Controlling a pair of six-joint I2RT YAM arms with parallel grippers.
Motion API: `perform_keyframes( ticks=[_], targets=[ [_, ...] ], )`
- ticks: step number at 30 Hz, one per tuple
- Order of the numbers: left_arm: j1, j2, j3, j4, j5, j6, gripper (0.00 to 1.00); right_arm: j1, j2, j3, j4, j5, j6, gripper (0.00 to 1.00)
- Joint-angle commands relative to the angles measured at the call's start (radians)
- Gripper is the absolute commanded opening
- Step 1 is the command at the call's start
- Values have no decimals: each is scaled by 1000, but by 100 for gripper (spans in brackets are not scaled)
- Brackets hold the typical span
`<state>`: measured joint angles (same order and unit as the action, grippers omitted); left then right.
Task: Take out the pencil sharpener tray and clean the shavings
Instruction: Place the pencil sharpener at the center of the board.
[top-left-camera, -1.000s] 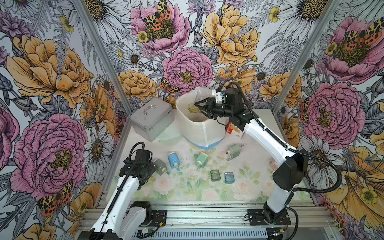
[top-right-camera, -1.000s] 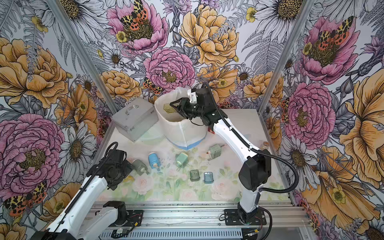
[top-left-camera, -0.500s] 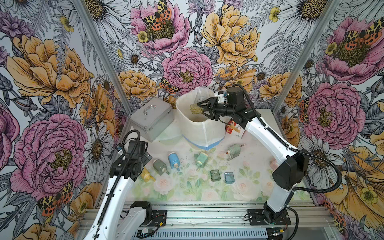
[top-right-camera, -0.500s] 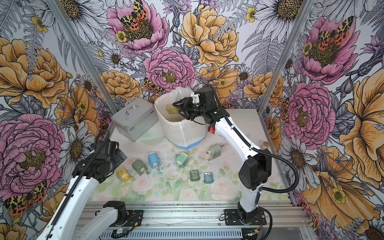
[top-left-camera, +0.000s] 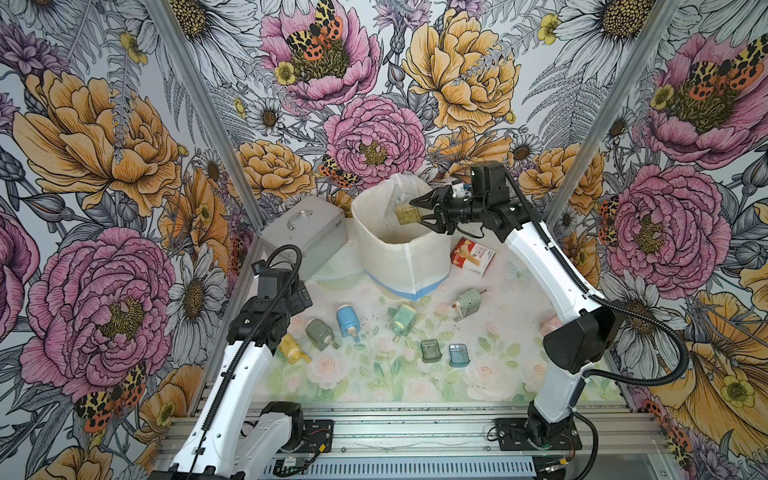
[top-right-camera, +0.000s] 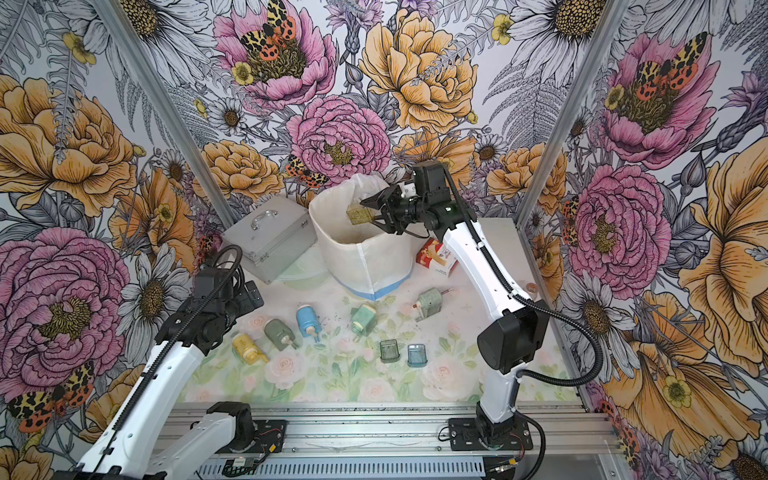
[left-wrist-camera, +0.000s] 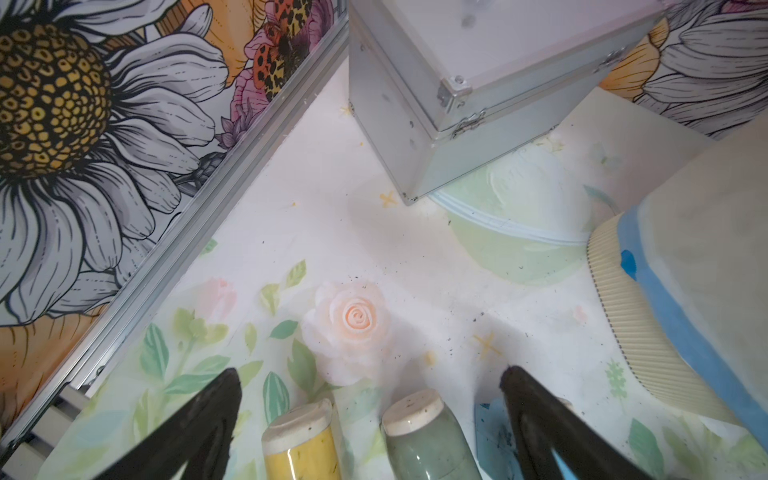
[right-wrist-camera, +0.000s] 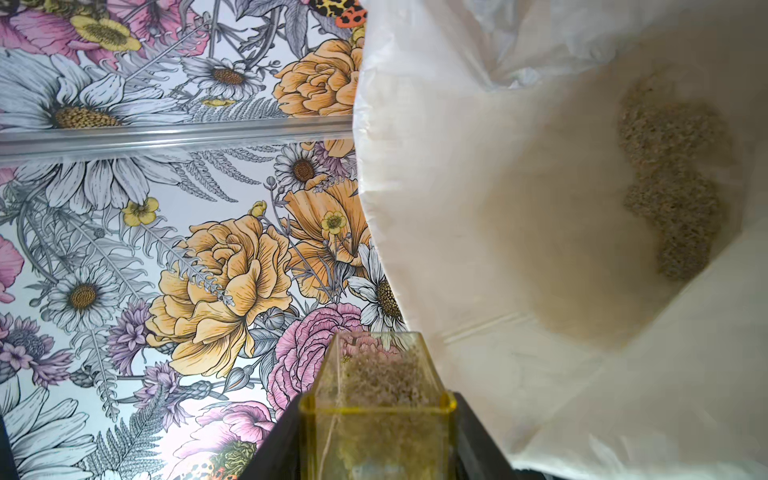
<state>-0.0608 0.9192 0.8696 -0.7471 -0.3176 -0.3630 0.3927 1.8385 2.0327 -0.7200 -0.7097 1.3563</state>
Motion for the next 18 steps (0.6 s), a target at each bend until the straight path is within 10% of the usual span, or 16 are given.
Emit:
perform_keyframes(
  ticks=[1, 18],
  targets=[
    [39, -28, -26, 108, 97, 51, 99, 2, 21, 28, -85, -46, 34, 23],
    [26, -16, -38, 122, 173, 47, 99, -17, 100, 164, -201, -100, 47, 14]
  ],
)
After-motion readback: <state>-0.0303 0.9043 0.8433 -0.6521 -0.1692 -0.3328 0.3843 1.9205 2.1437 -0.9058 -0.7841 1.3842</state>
